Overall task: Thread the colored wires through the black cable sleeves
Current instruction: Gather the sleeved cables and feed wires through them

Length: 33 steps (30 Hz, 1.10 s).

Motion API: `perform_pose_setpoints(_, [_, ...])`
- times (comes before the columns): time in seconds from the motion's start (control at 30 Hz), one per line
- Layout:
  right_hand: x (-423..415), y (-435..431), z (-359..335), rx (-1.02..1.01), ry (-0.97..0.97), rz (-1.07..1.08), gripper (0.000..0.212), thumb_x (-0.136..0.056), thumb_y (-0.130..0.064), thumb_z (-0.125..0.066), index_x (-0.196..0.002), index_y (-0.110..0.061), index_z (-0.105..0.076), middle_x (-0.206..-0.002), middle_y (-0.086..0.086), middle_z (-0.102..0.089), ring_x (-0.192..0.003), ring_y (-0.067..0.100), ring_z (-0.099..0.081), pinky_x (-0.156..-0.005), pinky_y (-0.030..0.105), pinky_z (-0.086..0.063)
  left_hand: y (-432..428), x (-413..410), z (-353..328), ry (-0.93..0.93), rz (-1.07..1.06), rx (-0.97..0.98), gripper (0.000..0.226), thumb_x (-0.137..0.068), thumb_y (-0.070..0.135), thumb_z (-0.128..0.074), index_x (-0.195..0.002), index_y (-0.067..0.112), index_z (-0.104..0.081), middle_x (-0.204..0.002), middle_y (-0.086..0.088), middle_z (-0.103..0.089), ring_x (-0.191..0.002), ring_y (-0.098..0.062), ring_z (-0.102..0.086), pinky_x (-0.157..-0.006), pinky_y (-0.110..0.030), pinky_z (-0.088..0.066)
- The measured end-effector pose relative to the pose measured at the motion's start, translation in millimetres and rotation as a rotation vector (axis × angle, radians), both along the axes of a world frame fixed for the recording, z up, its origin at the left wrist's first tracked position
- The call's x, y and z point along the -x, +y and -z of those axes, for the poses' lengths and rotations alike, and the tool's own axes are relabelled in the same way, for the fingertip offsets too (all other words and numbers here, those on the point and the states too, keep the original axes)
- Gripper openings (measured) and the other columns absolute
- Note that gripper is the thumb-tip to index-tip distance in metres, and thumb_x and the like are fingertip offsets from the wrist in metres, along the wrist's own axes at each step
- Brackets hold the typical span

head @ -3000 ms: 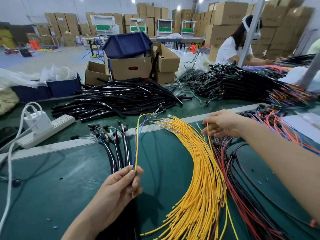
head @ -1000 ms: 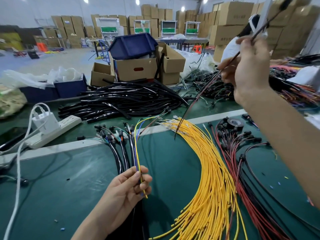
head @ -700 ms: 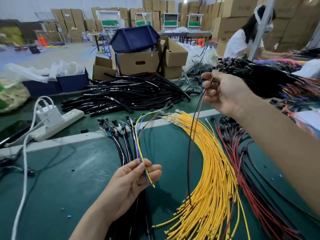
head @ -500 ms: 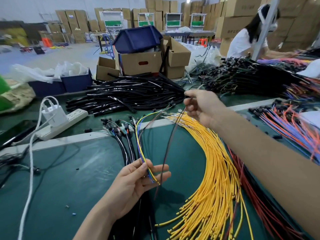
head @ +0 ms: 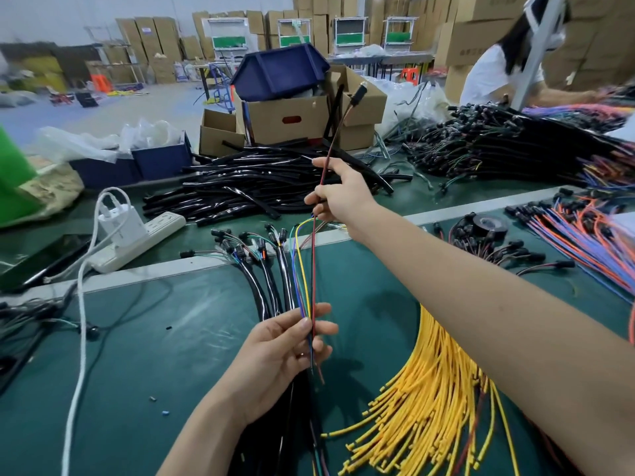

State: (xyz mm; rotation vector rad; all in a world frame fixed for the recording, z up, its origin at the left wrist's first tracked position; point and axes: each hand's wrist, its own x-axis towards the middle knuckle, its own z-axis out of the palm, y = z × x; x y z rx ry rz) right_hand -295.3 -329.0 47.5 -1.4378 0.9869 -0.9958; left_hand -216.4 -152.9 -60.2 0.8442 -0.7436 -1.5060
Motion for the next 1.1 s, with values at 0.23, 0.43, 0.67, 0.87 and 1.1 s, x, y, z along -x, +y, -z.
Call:
perform_pose_setpoints(0.23, [-6.1, 4.1, -1.3, 0.004, -0.166, -0.068, 0.034, -0.094, 0.009, -0.045, -0.124, -0.004, -0.048, -0.084, 0.015, -0.063, -0.06, 0.022, -0.059, -0.061, 0.027, -0.057, 3.1, -2.0, -2.2, -0.002, -0.003, -0.018, 0.034, -0.082, 0.005, -0.055, -0.115, 0.0, -0.063, -0.086, -0.01, -0.067, -0.063, -0.01, -0.059, -0.065, -0.026, -0.054])
perform_pose_setpoints(0.43, [-4.5, 18.4, 3.9, -0.15, -0.248, -0.302, 0.036, -0.091, 0.016, -0.046, -0.125, 0.004, -0.041, -0.101, 0.021, -0.055, -0.091, 0.032, -0.057, -0.083, 0.028, -0.055, 7.6, -4.8, -2.5, 0.035, -0.027, -0.052, 0.02, -0.079, 0.003, -0.054, -0.098, 0.0, -0.06, -0.073, -0.014, -0.062, -0.061, -0.022, -0.064, -0.062, -0.034, -0.056])
perform_pose_setpoints(0.67, [87.7, -22.8, 18.0, 0.072, 0.366, 0.03, 0.032, -0.094, -0.009, -0.054, -0.125, -0.001, -0.057, -0.122, 0.013, -0.061, -0.082, 0.024, -0.065, -0.073, 0.031, -0.056, 4.9, -7.3, -2.4, 0.025, -0.054, -0.034, 0.013, -0.083, 0.006, -0.049, -0.096, 0.004, -0.053, -0.074, -0.016, -0.06, -0.066, -0.03, -0.066, -0.066, -0.04, -0.057])
perform_pose_setpoints(0.87, [261.3, -67.1, 51.6, 0.036, 1.194, 0.63, 0.027, -0.095, -0.006, -0.044, -0.114, 0.006, -0.06, -0.119, 0.029, -0.059, -0.109, 0.041, -0.058, -0.087, 0.039, -0.047, 4.3, -1.8, 1.7, 0.01, -0.092, -0.046, 0.016, -0.08, 0.005, -0.048, -0.095, 0.001, -0.054, -0.078, -0.02, -0.063, -0.063, -0.032, -0.065, -0.064, -0.042, -0.058])
perform_pose_setpoints(1.1, [305.2, -71.6, 82.9, -0.097, 1.179, 0.863, 0.037, -0.097, -0.004, -0.032, -0.124, 0.008, -0.053, -0.126, 0.028, -0.055, -0.115, 0.038, -0.054, -0.092, 0.042, -0.045, -3.5, 3.0, -1.2, 0.063, -0.136, -0.057, 0.024, -0.074, 0.002, -0.047, -0.071, 0.005, -0.07, -0.073, -0.023, -0.062, -0.055, -0.032, -0.063, -0.058, -0.042, -0.057])
